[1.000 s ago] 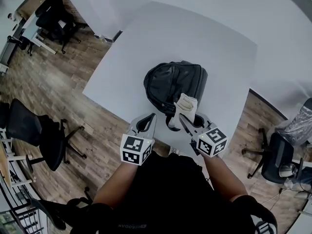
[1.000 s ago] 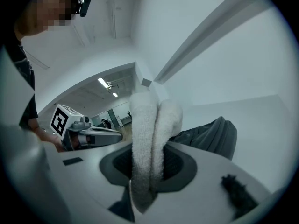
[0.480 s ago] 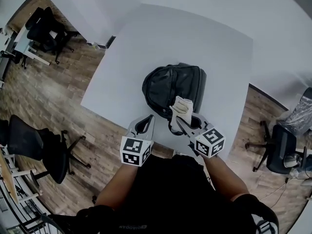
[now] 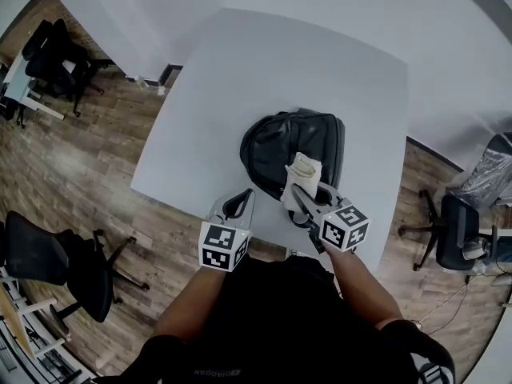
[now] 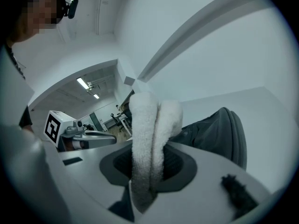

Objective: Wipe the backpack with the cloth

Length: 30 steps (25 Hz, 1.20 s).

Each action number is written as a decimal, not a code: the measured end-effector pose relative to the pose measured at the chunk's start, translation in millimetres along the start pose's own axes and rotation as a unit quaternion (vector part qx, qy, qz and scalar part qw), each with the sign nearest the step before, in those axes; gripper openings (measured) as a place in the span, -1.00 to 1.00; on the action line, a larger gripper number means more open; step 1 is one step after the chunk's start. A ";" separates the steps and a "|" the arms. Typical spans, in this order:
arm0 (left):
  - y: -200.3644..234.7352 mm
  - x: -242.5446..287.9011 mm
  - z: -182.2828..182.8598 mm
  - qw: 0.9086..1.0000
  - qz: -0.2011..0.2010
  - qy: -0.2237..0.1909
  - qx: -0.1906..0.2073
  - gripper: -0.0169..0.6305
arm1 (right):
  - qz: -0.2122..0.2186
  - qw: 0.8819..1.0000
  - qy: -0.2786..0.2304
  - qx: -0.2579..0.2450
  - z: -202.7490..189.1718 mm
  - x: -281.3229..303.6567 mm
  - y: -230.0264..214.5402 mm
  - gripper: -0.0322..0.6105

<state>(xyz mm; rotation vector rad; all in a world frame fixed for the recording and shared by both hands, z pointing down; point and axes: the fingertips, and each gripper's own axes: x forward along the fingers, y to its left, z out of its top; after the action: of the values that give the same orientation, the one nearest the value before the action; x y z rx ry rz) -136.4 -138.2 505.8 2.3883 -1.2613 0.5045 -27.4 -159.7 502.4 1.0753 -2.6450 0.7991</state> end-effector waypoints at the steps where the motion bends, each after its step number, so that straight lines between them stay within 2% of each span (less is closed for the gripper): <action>1: 5.2 0.2 -2.0 1.000 -0.003 0.001 -0.002 -0.93 | -0.004 1.000 0.003 0.000 -0.4 4.5 1.4 -0.61; 13: 57.0 3.0 -20.9 1.000 -0.018 0.016 -0.017 -0.93 | -0.009 0.999 0.045 0.017 8.6 82.5 1.1 -0.61; 23: 72.2 7.9 -30.2 0.999 -0.027 0.030 -0.034 -0.93 | -0.038 0.995 0.094 -0.009 20.5 157.9 -43.6 -0.61; 30: 80.3 1.9 -32.1 0.999 -0.021 0.033 -0.035 -0.93 | -0.051 0.993 0.108 -0.001 27.7 195.1 -73.3 -0.61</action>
<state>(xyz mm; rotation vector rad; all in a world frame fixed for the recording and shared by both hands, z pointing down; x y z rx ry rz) -206.9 -165.2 548.0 2.3155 -1.1780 0.5147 -117.1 -334.3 577.9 1.0492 -2.3909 0.8406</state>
